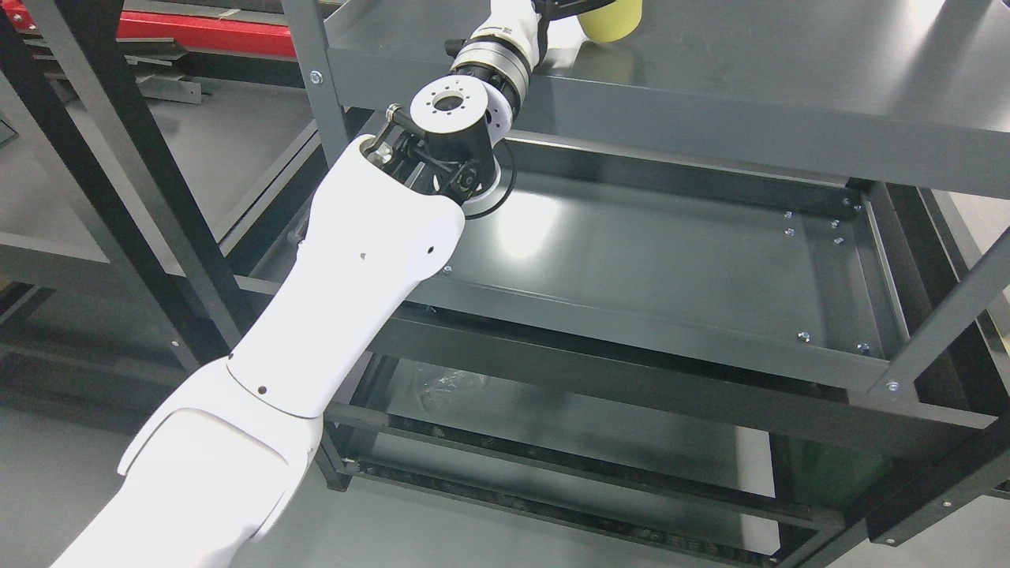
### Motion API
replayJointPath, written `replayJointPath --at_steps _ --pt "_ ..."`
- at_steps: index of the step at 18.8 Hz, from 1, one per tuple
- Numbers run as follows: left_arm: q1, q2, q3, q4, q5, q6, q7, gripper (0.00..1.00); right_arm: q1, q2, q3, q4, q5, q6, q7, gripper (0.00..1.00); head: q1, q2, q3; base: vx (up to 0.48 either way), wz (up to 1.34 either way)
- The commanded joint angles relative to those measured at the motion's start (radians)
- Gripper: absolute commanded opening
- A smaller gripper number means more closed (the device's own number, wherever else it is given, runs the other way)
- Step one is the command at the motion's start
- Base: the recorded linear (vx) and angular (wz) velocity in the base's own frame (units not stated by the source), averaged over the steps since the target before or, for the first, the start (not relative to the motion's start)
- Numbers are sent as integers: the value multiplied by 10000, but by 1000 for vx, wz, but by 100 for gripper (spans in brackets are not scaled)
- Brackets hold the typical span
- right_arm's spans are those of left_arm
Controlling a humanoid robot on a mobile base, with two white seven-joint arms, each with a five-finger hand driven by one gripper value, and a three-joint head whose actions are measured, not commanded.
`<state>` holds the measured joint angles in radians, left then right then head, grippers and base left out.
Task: Place yellow IKEA cup on middle right shelf
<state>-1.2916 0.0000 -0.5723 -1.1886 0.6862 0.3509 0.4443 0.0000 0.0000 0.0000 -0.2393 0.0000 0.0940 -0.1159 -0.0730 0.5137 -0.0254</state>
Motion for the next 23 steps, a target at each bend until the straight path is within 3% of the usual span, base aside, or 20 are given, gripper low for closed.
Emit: replayJointPath --at_steps 1,3,4,7,8,9,11,12,17,18,20,22,23 --pt "-153 175 32 75 71 -42 -56 47 138 -175 169 0 -245 -4 -6 99 0 0 0 0 0" --pt "-153 175 32 -32 87 -514 20 4 138 -175 169 0 -245 -4 -6 99 0 0 0 0 0" --pt "-154 175 17 -48 102 -669 20 0 123 -175 169 0 -245 -4 -6 99 0 0 0 0 0" --pt "-154 175 -44 -18 41 -686 20 1 138 -175 169 0 -245 -4 -6 99 0 0 0 0 0" --pt "-154 175 -45 28 -5 -671 -40 22 138 -175 169 0 -245 -4 -6 99 0 0 0 0 0" --pt "-154 175 -90 74 10 -534 -102 55 138 -175 169 0 -245 -4 -6 99 0 0 0 0 0" --pt "-138 175 -289 105 -82 32 -179 90 138 -175 169 0 -245 -4 -6 99 0 0 0 0 0" --pt "-123 175 -290 105 -82 111 -164 99 138 -175 169 0 -245 -4 -6 99 0 0 0 0 0" --pt "-123 175 -244 120 -327 111 -240 99 123 -175 169 0 -245 -4 -6 99 0 0 0 0 0" --pt "-123 175 -244 120 -328 172 -301 95 138 -175 169 0 -245 -4 -6 99 0 0 0 0 0" --pt "-123 175 -259 105 -328 204 -760 71 138 -175 169 0 -245 -4 -6 99 0 0 0 0 0" --pt "-123 175 -244 75 -328 203 -823 32 138 -175 169 0 -245 -4 -6 99 0 0 0 0 0" --pt "-123 175 -244 59 -312 158 -687 7 138 -175 169 0 -245 -4 -6 99 0 0 0 0 0"
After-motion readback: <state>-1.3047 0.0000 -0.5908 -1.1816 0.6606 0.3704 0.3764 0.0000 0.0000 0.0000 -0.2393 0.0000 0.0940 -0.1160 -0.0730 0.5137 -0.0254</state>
